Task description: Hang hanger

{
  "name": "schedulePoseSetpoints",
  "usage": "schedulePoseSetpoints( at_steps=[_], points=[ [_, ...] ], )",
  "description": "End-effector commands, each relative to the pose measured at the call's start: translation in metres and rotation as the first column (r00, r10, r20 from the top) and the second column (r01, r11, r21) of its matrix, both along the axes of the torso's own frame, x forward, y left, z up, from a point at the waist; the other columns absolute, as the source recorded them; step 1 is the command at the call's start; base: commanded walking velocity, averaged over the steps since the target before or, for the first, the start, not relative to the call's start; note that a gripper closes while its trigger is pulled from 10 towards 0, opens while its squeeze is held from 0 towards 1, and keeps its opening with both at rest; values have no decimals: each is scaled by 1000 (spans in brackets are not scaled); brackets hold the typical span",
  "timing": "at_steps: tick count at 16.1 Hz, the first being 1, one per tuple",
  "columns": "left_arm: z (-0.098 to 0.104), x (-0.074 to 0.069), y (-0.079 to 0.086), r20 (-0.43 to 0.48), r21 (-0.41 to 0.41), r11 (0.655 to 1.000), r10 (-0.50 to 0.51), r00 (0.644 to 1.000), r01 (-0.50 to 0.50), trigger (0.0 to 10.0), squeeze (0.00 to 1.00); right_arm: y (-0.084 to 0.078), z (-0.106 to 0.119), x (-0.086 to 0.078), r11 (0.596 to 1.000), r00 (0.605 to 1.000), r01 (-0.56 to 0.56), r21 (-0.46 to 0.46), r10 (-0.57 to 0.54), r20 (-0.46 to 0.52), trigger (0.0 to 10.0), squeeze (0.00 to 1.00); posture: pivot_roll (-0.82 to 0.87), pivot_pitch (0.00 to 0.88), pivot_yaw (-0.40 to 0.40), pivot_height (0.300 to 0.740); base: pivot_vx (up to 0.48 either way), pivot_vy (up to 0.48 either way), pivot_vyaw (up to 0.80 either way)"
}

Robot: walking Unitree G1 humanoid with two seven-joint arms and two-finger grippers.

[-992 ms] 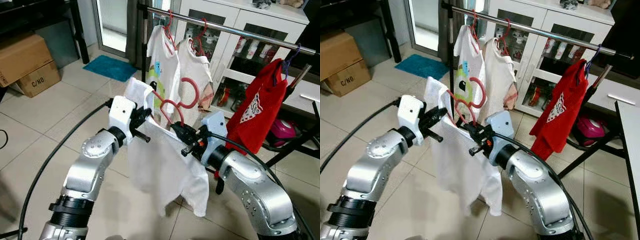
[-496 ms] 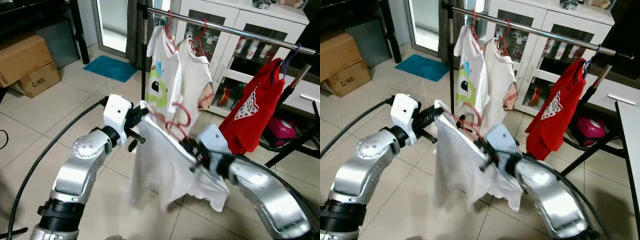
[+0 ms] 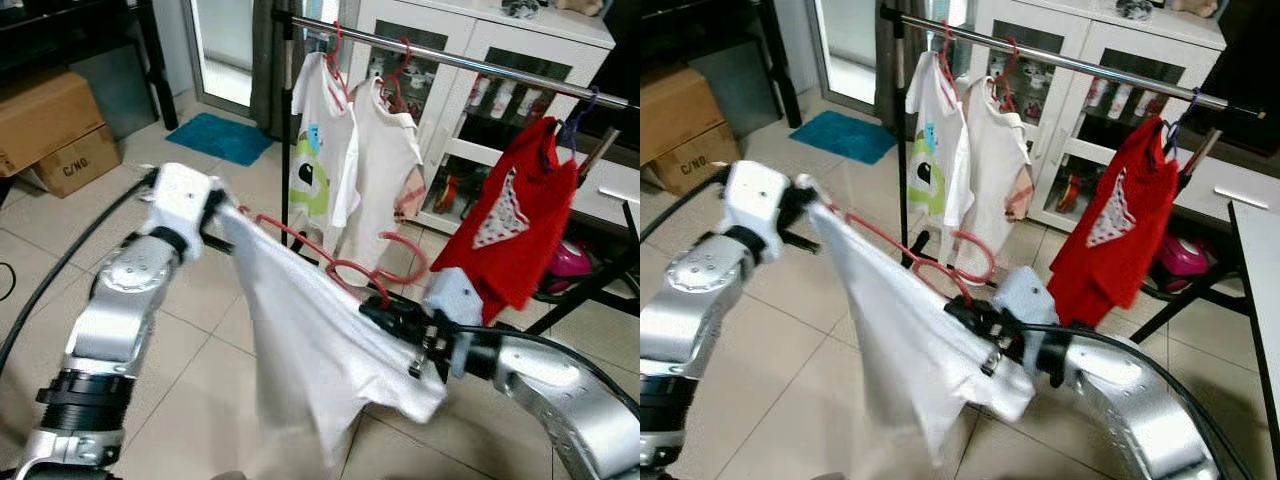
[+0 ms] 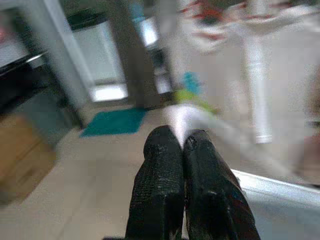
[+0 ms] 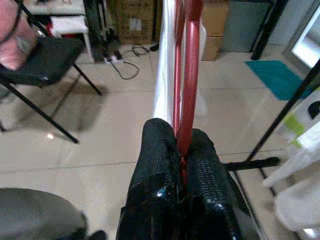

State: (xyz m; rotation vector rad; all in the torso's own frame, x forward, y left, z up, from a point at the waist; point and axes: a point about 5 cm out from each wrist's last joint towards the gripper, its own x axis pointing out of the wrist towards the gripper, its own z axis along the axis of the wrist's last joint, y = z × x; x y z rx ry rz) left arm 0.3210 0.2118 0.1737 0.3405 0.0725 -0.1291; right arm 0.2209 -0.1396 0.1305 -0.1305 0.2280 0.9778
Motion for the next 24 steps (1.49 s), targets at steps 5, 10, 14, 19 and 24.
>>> schedulePoseSetpoints(
  at_steps=[5,10,14,19,24],
  points=[
    [-5,0,8,-9,-87,994,60,998,-60,0,0,0,13,15,933,975,217,287,-220,-24,0,0,-37,0,-51,740,0,0,0],
    [-38,-52,-89,-195,-206,773,-634,749,600,0,0,9,27,44,715,856,496,492,-497,-140,0,0,-41,0,-44,740,0,0,0],
    [-35,-59,-75,-137,-255,830,-539,831,496,0,0,-13,13,48,658,729,669,346,-672,-132,8000,0,-44,0,-38,740,0,0,0],
    [-46,-67,-36,-117,-264,951,-195,974,159,10000,0,-10,-1,22,698,726,679,227,-685,-66,10000,0,-39,0,-29,740,0,0,-480],
    [-35,-72,-52,74,-323,938,-106,992,124,10000,0,-7,10,26,601,615,745,289,-787,50,10000,0,-21,0,-35,740,0,0,-800]
  ],
)
